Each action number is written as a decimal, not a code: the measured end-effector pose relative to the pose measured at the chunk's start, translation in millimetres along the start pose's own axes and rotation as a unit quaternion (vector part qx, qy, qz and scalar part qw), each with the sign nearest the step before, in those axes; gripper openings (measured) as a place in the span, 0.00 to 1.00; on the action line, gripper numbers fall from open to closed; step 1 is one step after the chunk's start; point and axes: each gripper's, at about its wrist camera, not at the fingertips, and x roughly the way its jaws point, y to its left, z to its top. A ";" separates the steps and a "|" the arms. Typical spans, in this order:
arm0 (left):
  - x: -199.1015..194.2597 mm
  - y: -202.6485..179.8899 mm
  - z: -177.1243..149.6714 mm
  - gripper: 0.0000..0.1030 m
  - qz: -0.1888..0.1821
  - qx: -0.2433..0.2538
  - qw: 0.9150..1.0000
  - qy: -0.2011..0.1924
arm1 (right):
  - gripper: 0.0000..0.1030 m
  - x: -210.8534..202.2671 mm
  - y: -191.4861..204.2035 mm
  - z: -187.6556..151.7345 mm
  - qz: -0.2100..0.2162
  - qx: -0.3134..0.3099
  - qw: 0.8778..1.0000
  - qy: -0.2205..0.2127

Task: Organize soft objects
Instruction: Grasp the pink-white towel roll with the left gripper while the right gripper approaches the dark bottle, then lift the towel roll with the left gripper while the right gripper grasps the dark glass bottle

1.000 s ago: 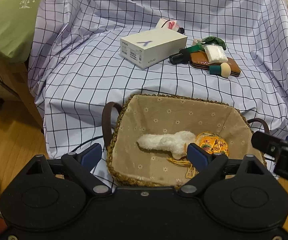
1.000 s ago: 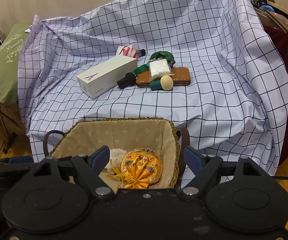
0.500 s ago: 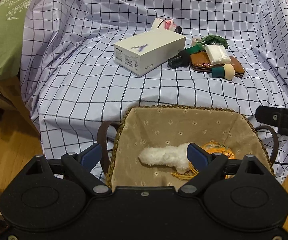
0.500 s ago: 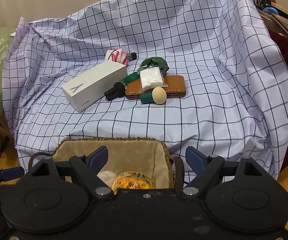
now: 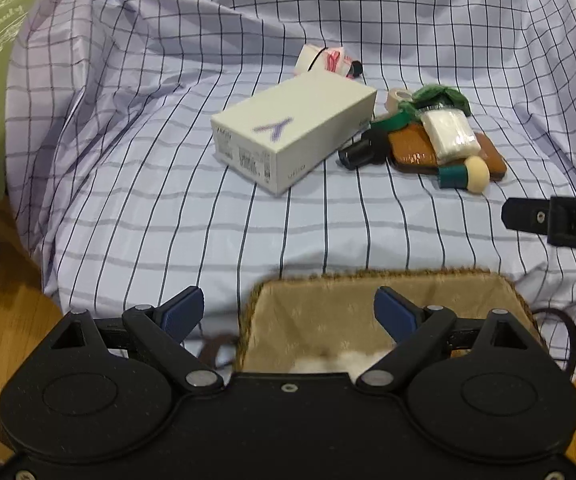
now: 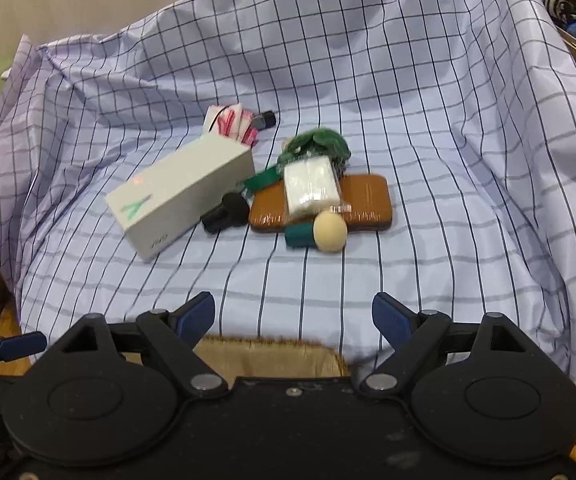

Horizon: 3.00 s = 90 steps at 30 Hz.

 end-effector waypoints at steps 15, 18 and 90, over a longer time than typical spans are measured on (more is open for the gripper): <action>36.3 13.0 96.1 0.87 -0.019 0.031 0.999 -0.031 | 0.89 60.7 1.9 112.9 -0.019 0.003 0.999 -0.042; 47.8 13.3 117.7 0.87 -0.013 0.041 0.998 -0.039 | 0.89 81.5 1.4 136.6 -0.021 -0.015 0.999 -0.036; 230.8 79.4 269.5 0.76 -0.054 -0.047 0.995 0.066 | 0.88 318.9 92.5 241.7 -0.011 -0.144 0.985 0.094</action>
